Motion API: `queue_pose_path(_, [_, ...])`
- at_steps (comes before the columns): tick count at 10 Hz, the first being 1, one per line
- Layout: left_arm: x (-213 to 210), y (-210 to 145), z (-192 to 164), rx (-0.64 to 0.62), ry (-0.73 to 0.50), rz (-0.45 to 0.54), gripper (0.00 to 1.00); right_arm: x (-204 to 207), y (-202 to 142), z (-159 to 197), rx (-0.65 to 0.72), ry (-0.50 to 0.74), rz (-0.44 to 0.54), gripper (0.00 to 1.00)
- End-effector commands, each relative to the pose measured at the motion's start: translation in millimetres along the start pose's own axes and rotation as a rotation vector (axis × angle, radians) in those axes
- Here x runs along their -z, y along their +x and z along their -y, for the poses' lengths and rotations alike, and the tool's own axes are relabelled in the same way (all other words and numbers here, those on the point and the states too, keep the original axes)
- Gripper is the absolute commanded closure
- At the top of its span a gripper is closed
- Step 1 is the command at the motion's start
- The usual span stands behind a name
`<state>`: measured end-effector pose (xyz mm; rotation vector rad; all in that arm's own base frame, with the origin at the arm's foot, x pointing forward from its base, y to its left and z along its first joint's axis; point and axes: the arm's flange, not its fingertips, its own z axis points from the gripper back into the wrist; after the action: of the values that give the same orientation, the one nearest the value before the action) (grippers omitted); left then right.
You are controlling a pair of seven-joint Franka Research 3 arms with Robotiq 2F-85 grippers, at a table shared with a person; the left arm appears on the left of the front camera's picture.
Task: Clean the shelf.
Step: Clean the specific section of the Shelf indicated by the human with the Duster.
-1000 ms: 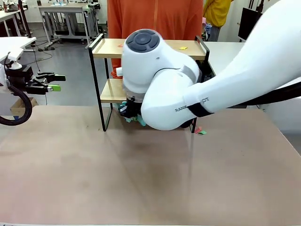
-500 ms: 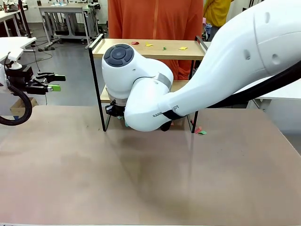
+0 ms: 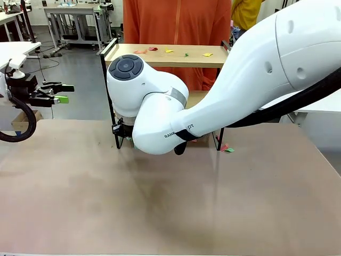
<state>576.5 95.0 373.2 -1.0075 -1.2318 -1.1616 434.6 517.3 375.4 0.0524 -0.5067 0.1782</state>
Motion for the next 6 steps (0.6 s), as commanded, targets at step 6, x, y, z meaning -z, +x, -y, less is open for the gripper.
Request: queue_pose_path(6, [-1, 3, 1, 0.007, -0.001, -0.004, 0.00, 16, -11, 3, 0.060, 0.023, -0.073, 0.87])
